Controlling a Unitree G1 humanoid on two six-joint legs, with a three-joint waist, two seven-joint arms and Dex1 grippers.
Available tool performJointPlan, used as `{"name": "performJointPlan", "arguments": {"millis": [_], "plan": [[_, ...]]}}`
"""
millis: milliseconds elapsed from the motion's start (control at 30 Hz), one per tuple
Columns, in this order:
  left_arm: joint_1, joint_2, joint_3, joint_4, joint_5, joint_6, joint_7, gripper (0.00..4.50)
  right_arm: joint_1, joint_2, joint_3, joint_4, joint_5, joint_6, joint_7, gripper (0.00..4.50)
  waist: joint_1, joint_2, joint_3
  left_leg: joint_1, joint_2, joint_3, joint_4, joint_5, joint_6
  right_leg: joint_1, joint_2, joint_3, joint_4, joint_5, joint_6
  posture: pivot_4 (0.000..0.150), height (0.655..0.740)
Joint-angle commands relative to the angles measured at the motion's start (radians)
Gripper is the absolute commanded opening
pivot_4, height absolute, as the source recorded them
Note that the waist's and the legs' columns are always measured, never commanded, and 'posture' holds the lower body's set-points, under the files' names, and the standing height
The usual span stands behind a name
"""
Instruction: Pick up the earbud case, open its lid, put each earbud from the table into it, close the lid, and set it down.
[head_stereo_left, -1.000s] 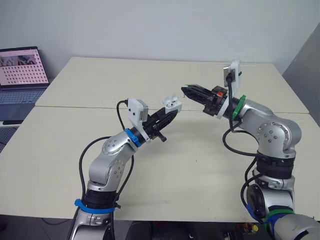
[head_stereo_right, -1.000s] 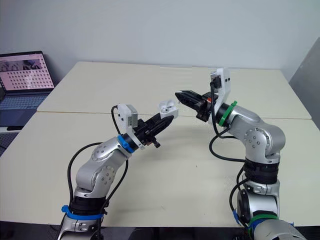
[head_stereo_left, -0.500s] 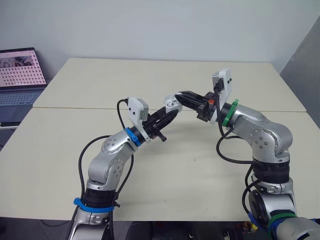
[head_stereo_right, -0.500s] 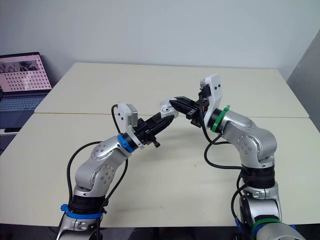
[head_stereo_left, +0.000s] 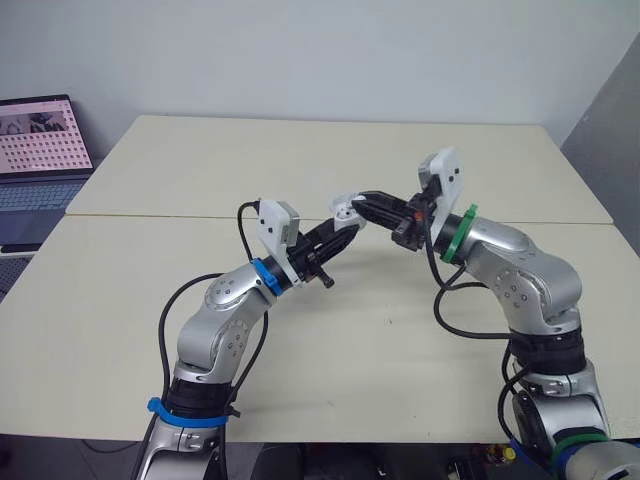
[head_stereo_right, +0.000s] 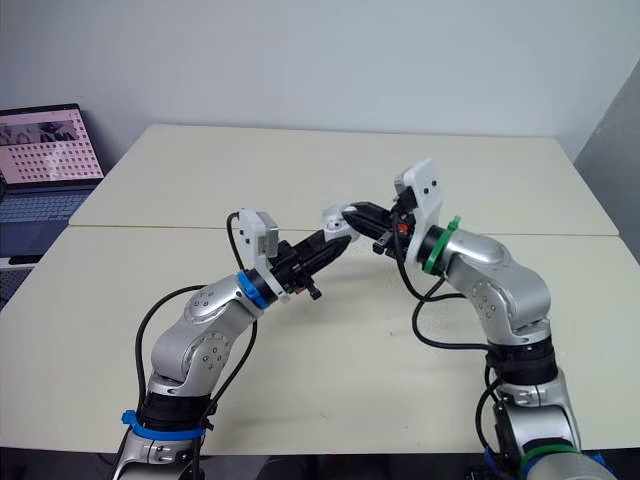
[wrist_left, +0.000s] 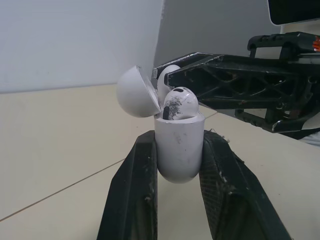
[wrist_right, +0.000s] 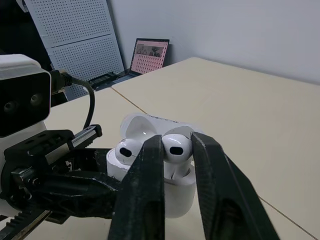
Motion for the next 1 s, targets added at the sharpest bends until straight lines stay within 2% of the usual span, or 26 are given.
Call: {"name": "performJointPlan", "arguments": {"millis": [33,233,433,500,567,667,767,867,1000], "plan": [[-0.014,-0.006,0.001,-0.040,-0.007,-0.017,0.000,0.76,-0.005,-0.005,0.001,-0.045,0.021,0.005,0.008,1.69,0.000,0.000,0.000,0.000,0.000,0.000,0.000,0.000,0.000,-0.001,0.000,0.000,0.000,0.000,0.000,0.150,0.7400],[-0.004,-0.007,-0.004,-0.039,-0.004,-0.020,-0.004,0.76,-0.004,-0.030,-0.083,-0.054,0.096,0.056,0.007,1.69,0.000,0.000,0.000,0.000,0.000,0.000,0.000,0.000,0.000,-0.001,0.000,0.000,0.000,0.000,0.000,0.150,0.7400],[0.016,0.045,0.003,-0.036,-0.005,-0.017,-0.051,0.76,0.042,-0.186,-0.226,-0.024,0.268,0.188,0.103,1.69,0.003,0.000,0.000,-0.001,0.000,0.000,0.000,0.000,0.000,0.000,0.000,0.000,-0.002,0.000,0.000,0.150,0.7400],[0.017,0.065,-0.002,-0.034,-0.010,-0.013,-0.076,0.76,0.041,-0.219,-0.213,0.033,0.244,0.199,0.103,1.69,0.002,0.000,0.000,-0.001,0.000,0.000,-0.001,0.000,0.000,0.000,0.000,0.000,-0.003,0.000,0.000,0.150,0.7400],[0.019,0.080,-0.017,-0.047,-0.024,0.003,-0.104,0.76,0.046,-0.258,-0.136,0.084,0.150,0.157,0.117,1.69,-0.001,0.000,0.000,-0.001,0.000,0.001,-0.001,0.000,0.000,0.000,0.000,0.000,-0.003,-0.001,-0.002,0.150,0.7400],[0.024,0.097,-0.046,-0.080,-0.049,0.040,-0.147,0.76,0.010,-0.235,-0.060,0.185,0.078,0.140,0.101,1.08,-0.006,0.000,0.000,0.000,0.000,0.002,-0.001,0.000,0.000,0.000,0.000,0.001,-0.003,-0.003,-0.005,0.150,0.7400],[0.027,0.111,-0.066,-0.105,-0.063,0.073,-0.174,0.76,-0.050,-0.166,-0.028,0.268,0.059,0.140,0.086,0.04,-0.011,0.000,0.000,-0.001,0.001,0.002,-0.001,0.000,0.000,-0.001,0.000,0.001,-0.002,-0.002,-0.004,0.150,0.7400],[0.027,0.126,-0.090,-0.105,-0.040,0.085,-0.180,0.76,-0.099,-0.100,-0.028,0.300,0.077,0.151,0.093,0.04,-0.010,0.000,0.000,-0.002,0.000,0.001,-0.002,0.000,0.000,-0.002,0.000,0.001,-0.002,0.000,0.000,0.150,0.7400],[0.033,0.132,-0.108,-0.099,-0.022,0.094,-0.171,0.76,-0.137,-0.062,-0.060,0.249,0.215,0.276,0.162,0.04,-0.009,0.000,0.000,-0.004,0.000,0.001,-0.002,0.000,0.000,-0.004,0.000,0.000,-0.002,0.000,-0.001,0.150,0.7400]]}}
